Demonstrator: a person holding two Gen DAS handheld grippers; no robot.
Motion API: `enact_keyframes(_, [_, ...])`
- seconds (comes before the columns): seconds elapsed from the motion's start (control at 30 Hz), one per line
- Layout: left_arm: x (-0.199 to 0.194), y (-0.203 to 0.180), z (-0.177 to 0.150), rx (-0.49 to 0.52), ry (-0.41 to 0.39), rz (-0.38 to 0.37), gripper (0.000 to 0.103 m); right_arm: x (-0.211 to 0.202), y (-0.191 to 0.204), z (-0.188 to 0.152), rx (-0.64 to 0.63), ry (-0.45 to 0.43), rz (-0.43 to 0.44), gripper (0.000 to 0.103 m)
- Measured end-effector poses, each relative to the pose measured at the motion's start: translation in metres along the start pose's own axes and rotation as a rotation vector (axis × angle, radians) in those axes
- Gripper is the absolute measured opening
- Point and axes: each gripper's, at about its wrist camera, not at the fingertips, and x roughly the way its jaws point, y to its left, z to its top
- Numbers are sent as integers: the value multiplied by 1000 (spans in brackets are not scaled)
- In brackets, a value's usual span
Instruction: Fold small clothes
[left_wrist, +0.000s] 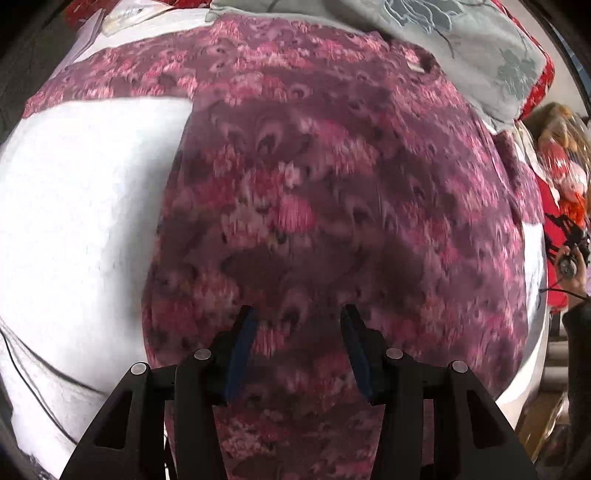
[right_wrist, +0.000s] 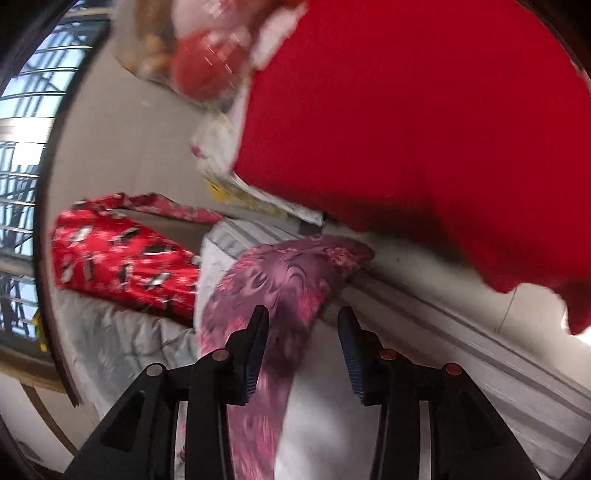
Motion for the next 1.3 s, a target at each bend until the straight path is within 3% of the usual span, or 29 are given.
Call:
enact_keyframes(0.17, [-6, -7, 31, 11, -72, -2, 48, 40, 7, 12, 53, -29, 15, 49])
enact_keyframes(0.23, [-5, -10, 43, 23, -96, 8, 48, 39, 4, 18, 96, -69, 37, 40])
enact_keyframes(0.27, [-5, -10, 51, 24, -109, 20, 48, 33, 7, 20, 87, -115, 48, 13])
enact_keyframes(0.3, [-4, -11, 55, 24, -120, 24, 48, 26, 13, 22, 64, -154, 54, 8])
enact_keyframes(0.47, [12, -12, 89, -30, -178, 10, 48, -29, 44, 35, -95, -330, 27, 8])
enact_keyframes(0.53, [26, -13, 95, -54, -182, 14, 48, -46, 53, 40, -132, -376, -25, 8])
enact_keyframes(0.6, [38, -11, 99, -82, -176, -2, 48, -49, 57, 43, -158, -351, -113, 8])
enact_keyframes(0.67, [43, -12, 99, -92, -192, 6, 50, -54, 64, 38, -192, -353, -141, 8])
enact_keyframes(0.8, [43, -15, 99, -70, -193, 4, 53, -59, 103, 10, -339, -327, -82, 9])
enact_keyframes(0.87, [40, -13, 97, -68, -190, -15, 53, -52, 131, -13, -443, -266, -37, 9])
enact_keyframes(1.03, [33, -7, 96, -64, -178, -58, 53, -21, 183, -91, -609, -96, 48, 9])
enact_keyframes(1.3, [11, 13, 95, -10, -186, -86, 53, 37, 231, -236, -766, 141, 111, 9])
